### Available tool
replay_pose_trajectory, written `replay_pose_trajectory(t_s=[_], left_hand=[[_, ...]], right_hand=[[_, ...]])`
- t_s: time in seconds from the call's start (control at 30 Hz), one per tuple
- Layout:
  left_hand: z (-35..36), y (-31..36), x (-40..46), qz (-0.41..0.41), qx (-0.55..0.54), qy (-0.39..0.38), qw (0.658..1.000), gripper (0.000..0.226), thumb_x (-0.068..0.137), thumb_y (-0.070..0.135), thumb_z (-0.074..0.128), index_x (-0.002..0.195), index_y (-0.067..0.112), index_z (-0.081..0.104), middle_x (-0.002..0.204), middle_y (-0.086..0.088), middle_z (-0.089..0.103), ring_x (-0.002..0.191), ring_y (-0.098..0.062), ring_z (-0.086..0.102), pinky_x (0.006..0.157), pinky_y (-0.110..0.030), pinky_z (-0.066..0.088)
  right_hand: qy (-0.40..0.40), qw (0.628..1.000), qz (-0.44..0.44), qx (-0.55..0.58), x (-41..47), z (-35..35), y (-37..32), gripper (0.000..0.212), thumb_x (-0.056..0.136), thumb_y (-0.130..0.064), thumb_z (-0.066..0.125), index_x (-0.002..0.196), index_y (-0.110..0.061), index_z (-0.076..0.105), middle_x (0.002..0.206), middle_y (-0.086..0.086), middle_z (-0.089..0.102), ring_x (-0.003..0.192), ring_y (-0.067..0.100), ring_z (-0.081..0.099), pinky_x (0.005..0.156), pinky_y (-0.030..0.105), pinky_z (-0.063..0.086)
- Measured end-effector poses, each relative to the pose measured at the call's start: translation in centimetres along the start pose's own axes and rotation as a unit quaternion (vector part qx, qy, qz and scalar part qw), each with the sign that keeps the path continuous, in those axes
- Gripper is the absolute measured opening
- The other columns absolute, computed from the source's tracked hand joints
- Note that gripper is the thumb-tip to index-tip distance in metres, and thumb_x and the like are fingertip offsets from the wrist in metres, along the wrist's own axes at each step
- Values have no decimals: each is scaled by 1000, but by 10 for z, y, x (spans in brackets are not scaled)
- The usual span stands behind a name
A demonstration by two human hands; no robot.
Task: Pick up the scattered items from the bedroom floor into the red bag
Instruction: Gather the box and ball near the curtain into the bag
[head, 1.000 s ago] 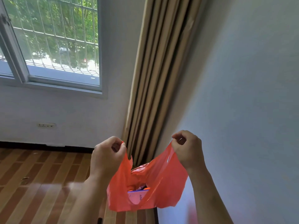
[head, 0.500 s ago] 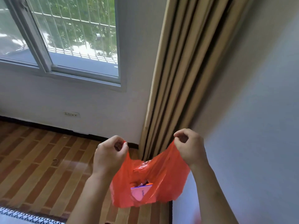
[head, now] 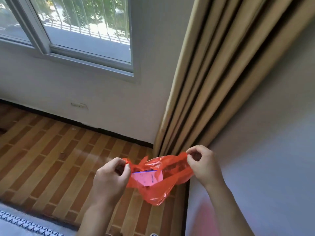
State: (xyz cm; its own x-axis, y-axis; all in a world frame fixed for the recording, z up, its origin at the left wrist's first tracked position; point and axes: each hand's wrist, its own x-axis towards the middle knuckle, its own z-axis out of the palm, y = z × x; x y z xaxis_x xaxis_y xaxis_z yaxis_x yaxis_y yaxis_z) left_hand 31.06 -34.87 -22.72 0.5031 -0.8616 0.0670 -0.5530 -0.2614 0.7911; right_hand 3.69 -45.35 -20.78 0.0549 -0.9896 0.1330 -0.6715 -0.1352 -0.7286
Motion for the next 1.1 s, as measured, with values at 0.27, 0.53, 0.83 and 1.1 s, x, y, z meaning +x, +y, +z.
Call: replay_pose_trajectory(t_s=[0.27,0.53,0.83,1.1], left_hand=[[65,-78,40,53,30,-20,998,16,83,19,79,77,29,67,70,17,66,68,-5,65,63,-35,54],[167,-203,67,18,32,-17,999,20,85,16,78,77,29,66,72,16,68,71,-6,67,65,-37,55],[265,-327,69,69,-7,10,998,8,88,14,75,83,19,70,78,13,69,74,-8,67,71,-33,53],[309,-394,74,162,54,-16,985,7,87,23,69,83,18,69,74,12,63,68,-12,63,63,-38,53]], right_hand=[[-34,999,10,8,14,92,72,25,84,-3,70,81,-28,73,85,-15,71,84,7,67,77,29,56],[-71,997,32,7,7,207,200,28,84,1,73,83,-27,74,85,-14,69,84,9,67,74,16,51],[-53,995,72,43,-14,305,315,27,90,-1,72,89,-28,73,90,-14,70,88,11,69,75,22,56],[-38,998,30,37,-15,354,369,24,90,0,72,91,-24,73,94,-10,69,90,16,68,75,26,55]])
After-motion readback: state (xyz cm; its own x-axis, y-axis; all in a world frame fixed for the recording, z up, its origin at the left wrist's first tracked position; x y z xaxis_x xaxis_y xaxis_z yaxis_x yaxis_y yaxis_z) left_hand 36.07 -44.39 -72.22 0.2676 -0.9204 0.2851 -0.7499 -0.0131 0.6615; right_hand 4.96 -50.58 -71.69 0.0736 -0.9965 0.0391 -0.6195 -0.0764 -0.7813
